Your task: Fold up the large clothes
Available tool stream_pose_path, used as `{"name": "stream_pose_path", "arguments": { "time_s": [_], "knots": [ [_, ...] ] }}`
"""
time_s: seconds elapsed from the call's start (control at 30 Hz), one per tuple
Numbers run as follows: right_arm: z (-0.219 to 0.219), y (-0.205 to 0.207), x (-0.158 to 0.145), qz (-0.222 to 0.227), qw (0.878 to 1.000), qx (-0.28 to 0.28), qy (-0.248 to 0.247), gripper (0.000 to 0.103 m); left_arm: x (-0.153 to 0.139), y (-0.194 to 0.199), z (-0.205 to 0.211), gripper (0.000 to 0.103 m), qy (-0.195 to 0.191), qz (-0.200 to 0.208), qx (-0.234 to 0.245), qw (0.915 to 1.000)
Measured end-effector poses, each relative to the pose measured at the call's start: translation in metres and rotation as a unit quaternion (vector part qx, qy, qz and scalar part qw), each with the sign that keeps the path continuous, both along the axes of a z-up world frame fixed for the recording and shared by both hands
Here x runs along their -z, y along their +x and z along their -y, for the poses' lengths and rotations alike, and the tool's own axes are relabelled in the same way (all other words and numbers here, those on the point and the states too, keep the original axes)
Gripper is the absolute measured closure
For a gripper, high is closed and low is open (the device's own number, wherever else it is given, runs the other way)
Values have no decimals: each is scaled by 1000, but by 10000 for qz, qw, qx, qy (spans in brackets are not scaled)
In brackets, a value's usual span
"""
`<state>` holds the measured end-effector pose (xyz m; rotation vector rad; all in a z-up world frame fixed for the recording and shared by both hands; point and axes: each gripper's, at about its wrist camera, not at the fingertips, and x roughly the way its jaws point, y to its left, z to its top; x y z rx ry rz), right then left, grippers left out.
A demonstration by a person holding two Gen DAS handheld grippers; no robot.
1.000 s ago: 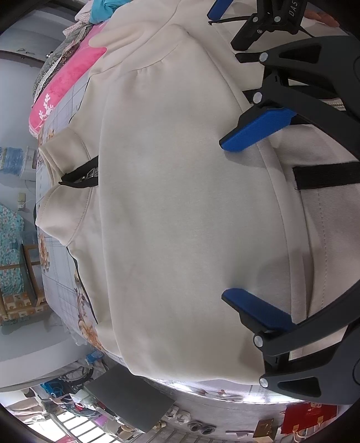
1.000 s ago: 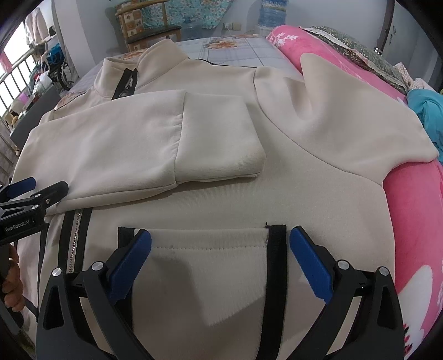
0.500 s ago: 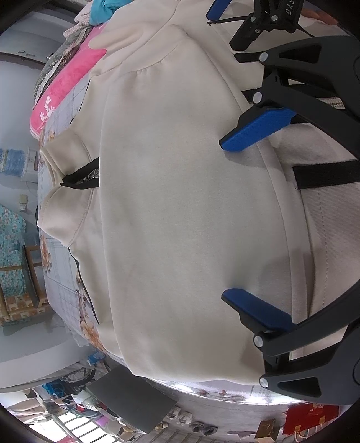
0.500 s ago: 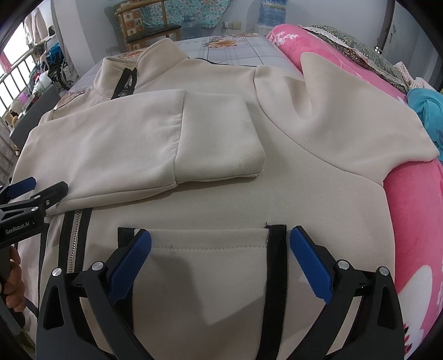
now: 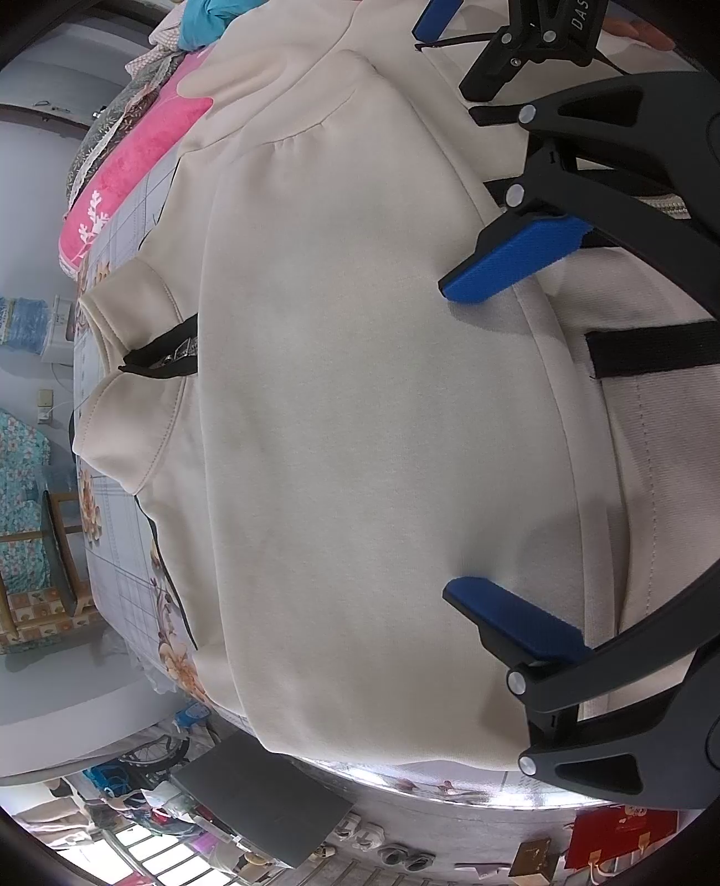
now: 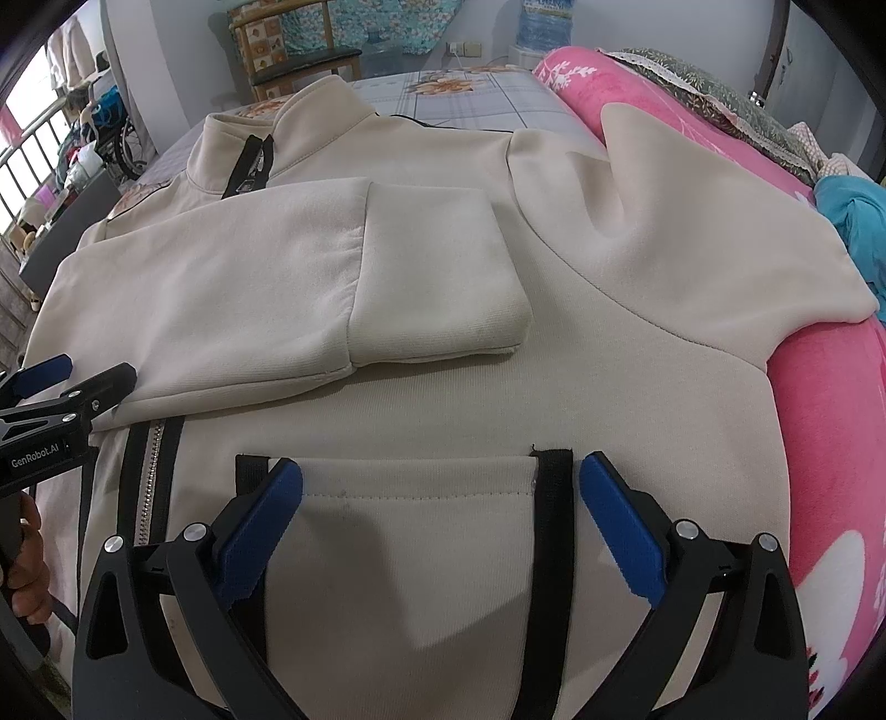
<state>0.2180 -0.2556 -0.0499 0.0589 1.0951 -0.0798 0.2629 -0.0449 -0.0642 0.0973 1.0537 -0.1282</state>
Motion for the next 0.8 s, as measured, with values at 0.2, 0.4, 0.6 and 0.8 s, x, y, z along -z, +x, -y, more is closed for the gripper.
{"name": "stream_pose_path", "arguments": {
  "time_s": [0.2,0.4,0.6,0.8],
  "knots": [
    [0,0,1,-21,10000,0,8,6,0,1,0,7,1,-6,2,10000],
    [1,0,-2,-189,9997,-140,86,6,0,1,0,7,-1,2,4,10000],
    [23,-14,-28,5,9982,-196,568,6,0,1,0,7,-4,-9,18,10000],
    [103,-33,-82,669,9933,211,913,6,0,0,-1,6,-9,24,35,10000]
  ]
}}
